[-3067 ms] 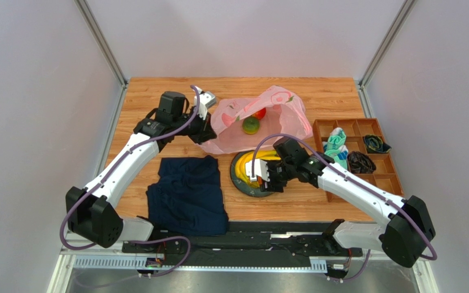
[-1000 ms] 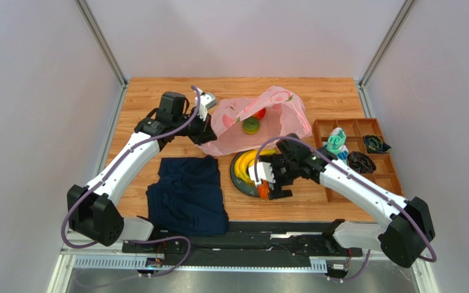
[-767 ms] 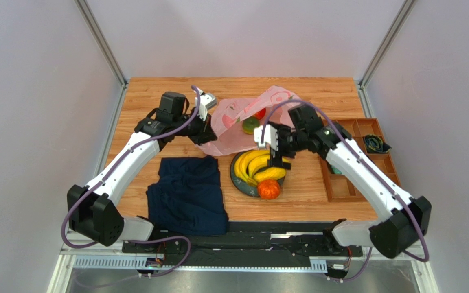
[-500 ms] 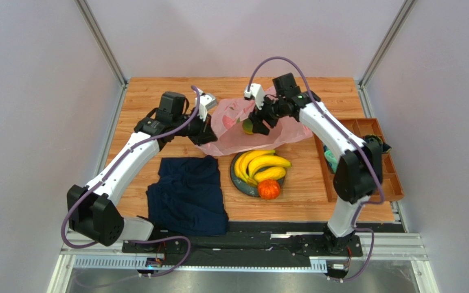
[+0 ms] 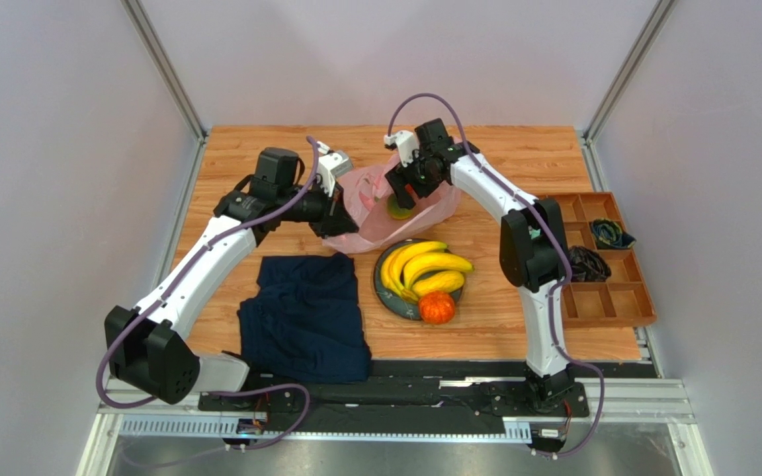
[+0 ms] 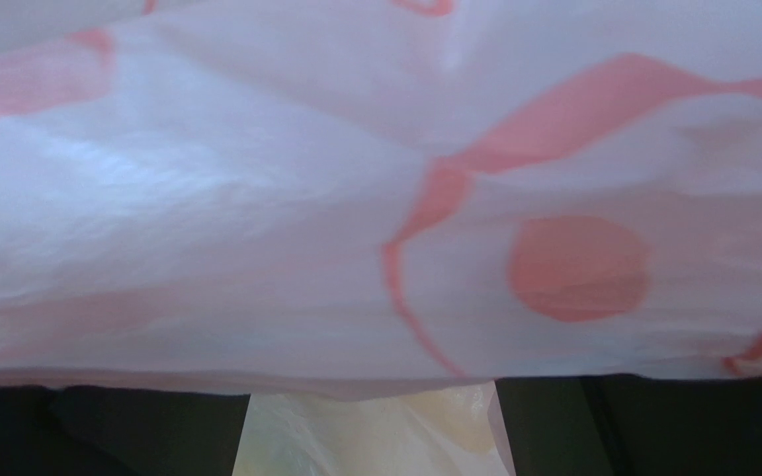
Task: Take the fake fruits out of the plastic bag
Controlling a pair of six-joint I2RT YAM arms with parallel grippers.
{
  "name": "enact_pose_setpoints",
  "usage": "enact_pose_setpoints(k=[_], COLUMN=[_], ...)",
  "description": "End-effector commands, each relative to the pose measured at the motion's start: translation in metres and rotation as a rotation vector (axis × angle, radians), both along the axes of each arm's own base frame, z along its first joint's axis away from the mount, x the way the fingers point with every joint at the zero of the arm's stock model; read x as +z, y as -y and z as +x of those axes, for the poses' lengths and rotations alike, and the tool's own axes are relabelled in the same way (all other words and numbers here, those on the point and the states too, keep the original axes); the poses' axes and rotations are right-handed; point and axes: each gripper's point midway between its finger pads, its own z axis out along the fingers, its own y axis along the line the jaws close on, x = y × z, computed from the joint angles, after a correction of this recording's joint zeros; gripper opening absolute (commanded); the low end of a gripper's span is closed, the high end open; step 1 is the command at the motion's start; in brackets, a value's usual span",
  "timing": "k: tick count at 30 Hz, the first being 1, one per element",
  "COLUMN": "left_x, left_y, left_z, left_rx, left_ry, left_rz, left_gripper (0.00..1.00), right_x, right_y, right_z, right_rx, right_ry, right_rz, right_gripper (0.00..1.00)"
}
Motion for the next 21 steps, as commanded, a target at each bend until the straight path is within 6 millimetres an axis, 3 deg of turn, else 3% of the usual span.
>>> enact_pose_setpoints(k=[1, 5, 9, 16, 21], left_x=[0.015, 0.005, 0.004, 0.001, 0.009], left_y=[0.013, 0.020, 0.026, 0.030, 0.034], left_z=[-0.031, -0.039, -0.037, -0.023, -0.024], left_rx=[-0.087, -0.098, -0.095, -0.002, -0.002], left_ry=[-0.040, -0.074, -0.090, -0.123, -0.147], left_rz=[-0.091, -0.098, -0.114, -0.123, -0.158], left_gripper=[0.00, 0.00, 0.00, 0.00, 0.00], right_x=[0.011, 0.013, 0.002, 0.009, 0.001], right_y=[-0.017, -0.034, -0.044, -0.062, -0.072], right_z=[0.015, 0.001, -0.009, -0.014, -0.009], right_rx=[-0.029, 0.035, 0.061, 0.097, 0.081], right_ry=[0.042, -0.002, -0.038, -0.085, -0.094], right_rz=[0.039, 0.094, 0.083, 0.176, 0.164], right_gripper=[0.84, 0.84, 0.86, 0.90, 0.92])
